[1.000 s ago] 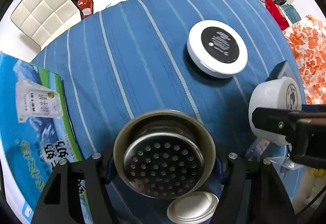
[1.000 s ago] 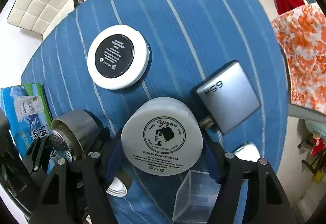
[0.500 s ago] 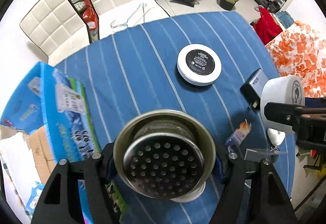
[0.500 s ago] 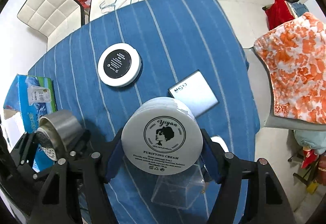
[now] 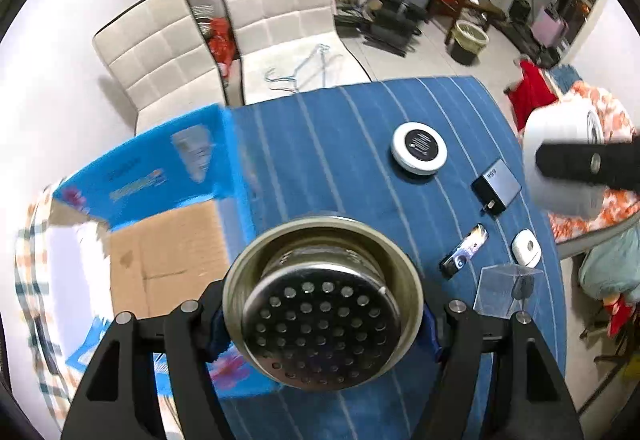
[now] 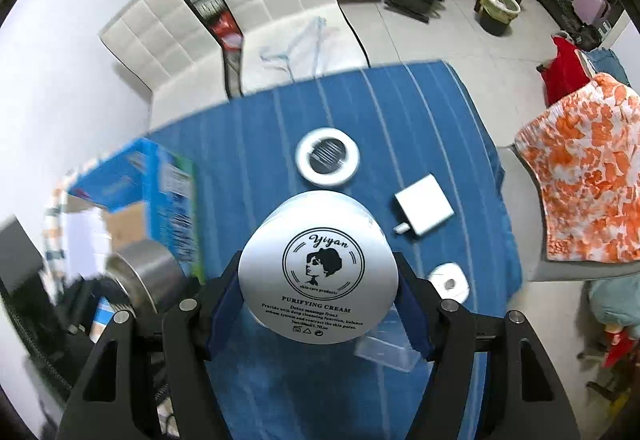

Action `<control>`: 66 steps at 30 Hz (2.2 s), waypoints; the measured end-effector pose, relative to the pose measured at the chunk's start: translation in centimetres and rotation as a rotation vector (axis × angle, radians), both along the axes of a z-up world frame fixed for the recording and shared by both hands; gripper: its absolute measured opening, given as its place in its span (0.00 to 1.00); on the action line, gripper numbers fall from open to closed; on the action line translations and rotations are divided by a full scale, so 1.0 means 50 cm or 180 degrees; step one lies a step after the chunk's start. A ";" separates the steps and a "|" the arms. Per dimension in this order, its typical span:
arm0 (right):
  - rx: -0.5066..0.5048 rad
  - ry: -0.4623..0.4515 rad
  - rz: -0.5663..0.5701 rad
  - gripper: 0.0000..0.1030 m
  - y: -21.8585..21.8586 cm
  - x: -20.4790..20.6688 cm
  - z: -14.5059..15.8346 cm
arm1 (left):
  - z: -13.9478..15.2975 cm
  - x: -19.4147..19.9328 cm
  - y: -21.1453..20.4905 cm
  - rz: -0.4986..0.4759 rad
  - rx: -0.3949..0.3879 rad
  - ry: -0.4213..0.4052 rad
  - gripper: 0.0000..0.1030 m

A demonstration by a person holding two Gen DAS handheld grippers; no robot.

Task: Organize rigid objects
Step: 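Carry the canister with left gripper while right gripper carries the jar into the blue box, then lower canister and jar onto the box bottom and open both grippers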

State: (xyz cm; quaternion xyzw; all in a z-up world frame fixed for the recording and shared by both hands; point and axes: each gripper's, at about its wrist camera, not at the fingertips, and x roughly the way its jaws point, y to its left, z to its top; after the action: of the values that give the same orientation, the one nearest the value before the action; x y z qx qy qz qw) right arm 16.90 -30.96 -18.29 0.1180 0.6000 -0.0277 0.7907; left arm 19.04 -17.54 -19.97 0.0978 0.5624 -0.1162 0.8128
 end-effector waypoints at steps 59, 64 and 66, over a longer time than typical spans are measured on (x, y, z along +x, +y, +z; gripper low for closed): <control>-0.0187 0.0884 0.0620 0.84 0.664 0.326 -0.413 | -0.149 0.213 0.583 0.0663 -0.0218 0.0457 0.64; -0.0360 0.0797 0.0761 0.91 0.670 0.302 -0.373 | -0.129 0.180 0.597 0.0752 -0.0114 0.0448 0.88; -0.0354 0.0777 0.0780 0.96 0.664 0.282 -0.361 | -0.118 0.166 0.599 0.0747 -0.0078 0.0462 0.97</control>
State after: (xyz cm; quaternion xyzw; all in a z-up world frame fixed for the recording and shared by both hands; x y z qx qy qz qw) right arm 31.00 2.22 -36.35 -0.0041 0.6990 0.0215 0.7148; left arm 27.33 12.40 -25.88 0.0128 0.6257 -0.0340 0.7792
